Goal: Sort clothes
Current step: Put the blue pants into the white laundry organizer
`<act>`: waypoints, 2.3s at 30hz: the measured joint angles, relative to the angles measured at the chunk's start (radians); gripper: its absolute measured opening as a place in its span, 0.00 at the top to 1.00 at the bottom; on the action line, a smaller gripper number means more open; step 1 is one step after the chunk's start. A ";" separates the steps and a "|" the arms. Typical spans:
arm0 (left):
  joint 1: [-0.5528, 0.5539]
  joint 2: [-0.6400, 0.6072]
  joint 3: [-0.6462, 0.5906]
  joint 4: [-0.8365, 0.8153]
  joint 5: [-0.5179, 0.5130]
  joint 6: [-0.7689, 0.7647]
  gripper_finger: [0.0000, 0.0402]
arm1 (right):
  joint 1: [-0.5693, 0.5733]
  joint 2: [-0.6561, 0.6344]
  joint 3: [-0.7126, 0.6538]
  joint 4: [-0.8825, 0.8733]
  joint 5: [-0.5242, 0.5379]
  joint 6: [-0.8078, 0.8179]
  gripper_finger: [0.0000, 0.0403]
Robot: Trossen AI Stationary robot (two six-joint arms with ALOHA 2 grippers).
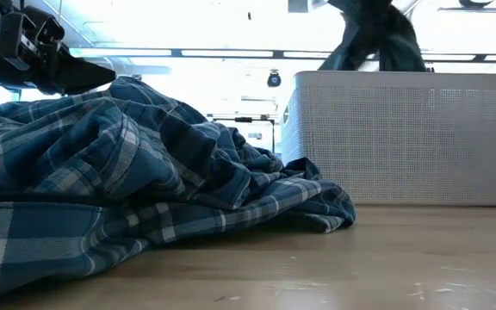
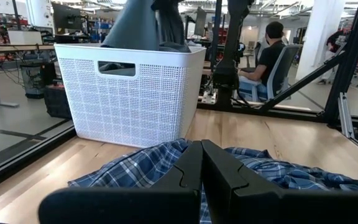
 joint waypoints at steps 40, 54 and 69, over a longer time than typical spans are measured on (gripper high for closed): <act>0.000 0.000 0.000 0.000 0.000 0.000 1.00 | -0.178 0.001 0.105 -0.122 -0.560 0.101 0.69; 0.000 0.000 0.000 0.000 0.000 0.000 1.00 | -0.259 0.001 0.013 -0.165 -0.936 0.133 0.66; 0.000 0.000 0.000 0.000 0.000 0.000 1.00 | -0.258 0.000 -0.016 -0.095 0.001 0.165 0.67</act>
